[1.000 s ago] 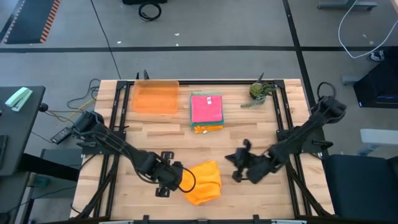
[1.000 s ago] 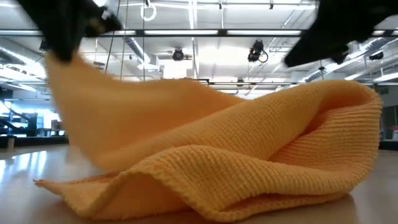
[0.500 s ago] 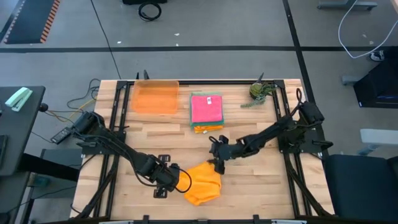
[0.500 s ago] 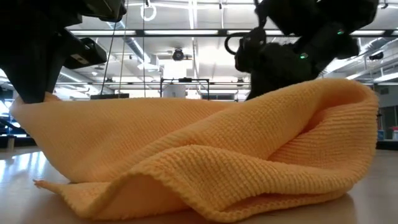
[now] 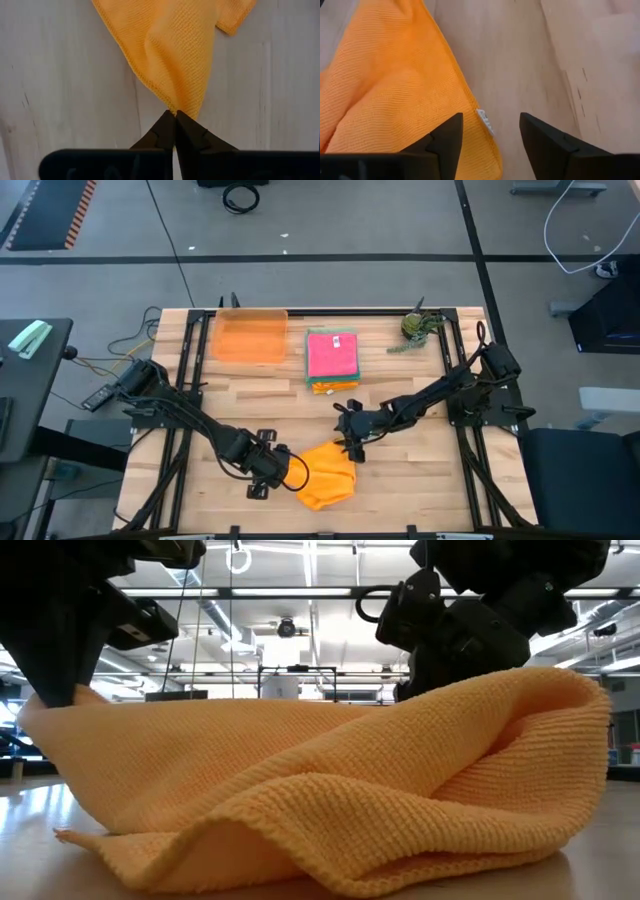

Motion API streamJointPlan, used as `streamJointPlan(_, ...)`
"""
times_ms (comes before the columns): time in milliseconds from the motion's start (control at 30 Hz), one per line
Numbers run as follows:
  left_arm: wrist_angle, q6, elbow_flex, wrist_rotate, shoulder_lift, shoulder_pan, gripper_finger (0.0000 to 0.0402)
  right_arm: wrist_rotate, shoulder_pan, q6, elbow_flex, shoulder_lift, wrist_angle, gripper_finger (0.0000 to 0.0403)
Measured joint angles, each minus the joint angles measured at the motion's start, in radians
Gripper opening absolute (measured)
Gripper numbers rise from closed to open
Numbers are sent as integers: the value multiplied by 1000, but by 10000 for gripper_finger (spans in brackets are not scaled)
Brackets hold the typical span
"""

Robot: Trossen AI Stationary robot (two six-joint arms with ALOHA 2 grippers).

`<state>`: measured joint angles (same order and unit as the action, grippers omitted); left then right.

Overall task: Fold microfiber towels
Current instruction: Fold the orange towel

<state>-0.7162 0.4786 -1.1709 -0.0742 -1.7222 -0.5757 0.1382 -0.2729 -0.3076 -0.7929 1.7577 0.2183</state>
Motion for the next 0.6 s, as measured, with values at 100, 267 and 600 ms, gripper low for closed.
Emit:
streamJointPlan(100, 0, 3, 0, 0, 0, 0, 19, 6, 0, 12, 0, 0, 5, 186)
streamJointPlan(267, 0, 5, 0, 0, 0, 0, 7, 5, 0, 25, 0, 0, 6, 147)
streamJointPlan(600, 0, 7, 0, 0, 0, 0, 8, -65, -6, 50, 0, 0, 17, 37)
